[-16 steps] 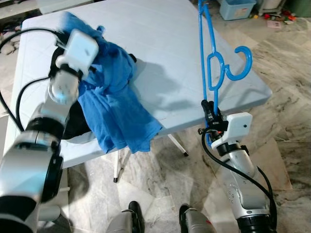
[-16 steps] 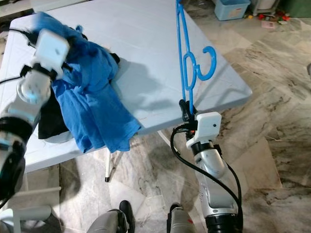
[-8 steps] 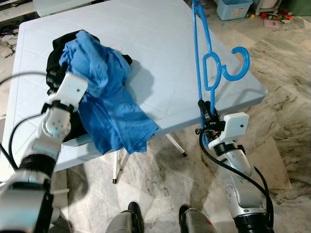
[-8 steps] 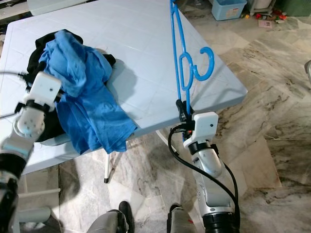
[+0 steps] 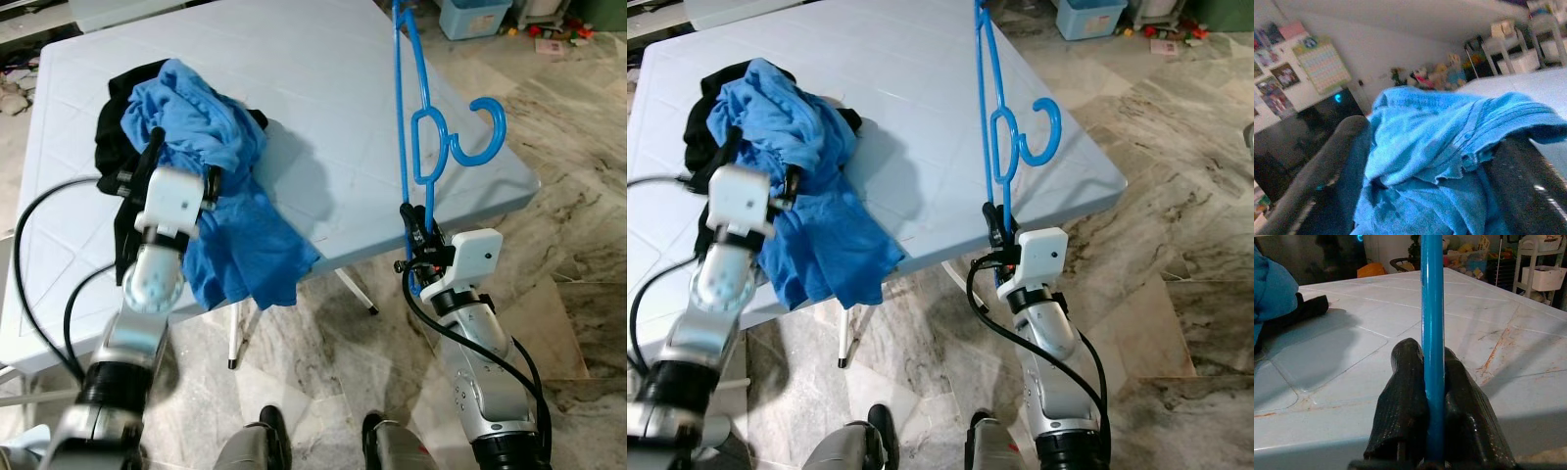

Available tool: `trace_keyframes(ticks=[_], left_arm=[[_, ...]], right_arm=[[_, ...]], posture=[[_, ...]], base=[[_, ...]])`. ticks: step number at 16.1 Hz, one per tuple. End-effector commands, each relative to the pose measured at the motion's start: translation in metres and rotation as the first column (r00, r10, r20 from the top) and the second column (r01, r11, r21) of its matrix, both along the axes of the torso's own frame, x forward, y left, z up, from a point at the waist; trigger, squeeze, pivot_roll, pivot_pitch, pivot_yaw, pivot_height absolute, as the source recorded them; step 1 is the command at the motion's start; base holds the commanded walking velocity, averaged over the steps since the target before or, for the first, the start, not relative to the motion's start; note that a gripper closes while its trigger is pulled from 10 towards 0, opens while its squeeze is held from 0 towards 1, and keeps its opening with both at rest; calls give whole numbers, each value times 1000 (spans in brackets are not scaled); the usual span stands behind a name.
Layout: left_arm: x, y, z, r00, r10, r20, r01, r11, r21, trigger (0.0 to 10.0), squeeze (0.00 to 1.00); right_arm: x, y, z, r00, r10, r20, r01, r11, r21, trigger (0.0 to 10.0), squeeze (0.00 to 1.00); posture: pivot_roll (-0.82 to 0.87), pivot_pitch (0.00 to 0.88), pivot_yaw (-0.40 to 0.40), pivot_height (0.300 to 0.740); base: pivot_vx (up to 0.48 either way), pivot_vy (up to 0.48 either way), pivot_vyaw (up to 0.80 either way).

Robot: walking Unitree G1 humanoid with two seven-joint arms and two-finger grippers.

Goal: Hang hanger

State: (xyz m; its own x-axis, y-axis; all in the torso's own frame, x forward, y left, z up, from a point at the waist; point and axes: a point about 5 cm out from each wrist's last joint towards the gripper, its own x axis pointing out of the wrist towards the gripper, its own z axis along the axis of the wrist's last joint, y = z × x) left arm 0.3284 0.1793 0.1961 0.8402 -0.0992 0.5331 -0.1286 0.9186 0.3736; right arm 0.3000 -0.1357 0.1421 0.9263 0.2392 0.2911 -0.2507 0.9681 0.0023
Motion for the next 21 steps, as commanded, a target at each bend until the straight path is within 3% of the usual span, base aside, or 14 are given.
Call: trace_keyframes(ticks=[1, 2, 4, 6, 7, 10, 12, 13, 14, 15, 17, 21], left_arm=[[-7, 4, 3, 999, 13, 37, -13, 1000, -6, 10000, 1000], [-21, -3, -11, 999, -47, -20, 46, 999, -24, 10000, 1000], [-24, -4, -15, 997, -60, -37, 59, 998, -31, 10000, 1000], [-42, -17, -36, 971, -176, -164, 159, 981, -109, 10000, 1000], [-53, -26, -48, 939, -232, -253, 190, 965, -179, 10000, 1000], [-53, -33, -55, 907, -263, -328, 164, 940, -301, 10000, 1000], [-56, -34, -54, 893, -273, -359, 158, 935, -317, 10000, 1000], [-59, -34, -59, 869, -289, -402, 156, 931, -331, 10000, 1000], [-61, -35, -65, 837, -315, -449, 156, 921, -356, 10000, 890], [-60, -36, -69, 811, -333, -482, 154, 915, -373, 10000, 16], [-55, -34, -75, 777, -335, -533, 115, 908, -403, 10000, 0], [-39, -23, -68, 789, -279, -547, 52, 918, -394, 10000, 0]], right_arm=[[-3, 6, -24, 992, 24, -123, -26, 1000, -11, 10000, 0], [-3, 7, -27, 990, 31, -135, -34, 999, -18, 10000, 0], [-3, 7, -27, 990, 33, -137, -36, 999, -19, 10000, 0], [-4, 8, -28, 989, 38, -145, -42, 999, -23, 10000, 0], [-4, 9, -29, 987, 44, -152, -49, 998, -29, 10000, 0], [-3, 10, -30, 986, 53, -159, -60, 997, -40, 10000, 0], [-2, 10, -29, 986, 53, -157, -61, 997, -44, 10000, 0], [-2, 9, -29, 986, 51, -157, -59, 997, -45, 10000, 0], [-2, 8, -30, 986, 50, -159, -58, 997, -48, 10000, 0], [-2, 8, -30, 986, 49, -160, -57, 997, -49, 10000, 0], [-2, 8, -30, 986, 48, -160, -56, 997, -51, 10000, 0], [-1, 8, -30, 985, 47, -164, -56, 997, -54, 10000, 0]], posture=[[-102, 255, 92, 740], [-96, 262, 91, 740], [-95, 262, 91, 740], [-94, 264, 86, 740], [-92, 265, 81, 740], [-93, 264, 76, 740], [-96, 263, 77, 740], [-96, 264, 77, 740], [-97, 265, 78, 740], [-99, 265, 78, 740], [-105, 264, 77, 740], [-105, 257, 76, 740]], base=[[0, 0, 0], [0, 0, 0], [0, 0, 0], [0, 0, 0], [0, 0, 0], [0, 0, 0], [0, 0, 0], [0, 0, 0], [0, 0, 0], [0, 0, 0], [0, 0, 0], [0, 0, 0]])
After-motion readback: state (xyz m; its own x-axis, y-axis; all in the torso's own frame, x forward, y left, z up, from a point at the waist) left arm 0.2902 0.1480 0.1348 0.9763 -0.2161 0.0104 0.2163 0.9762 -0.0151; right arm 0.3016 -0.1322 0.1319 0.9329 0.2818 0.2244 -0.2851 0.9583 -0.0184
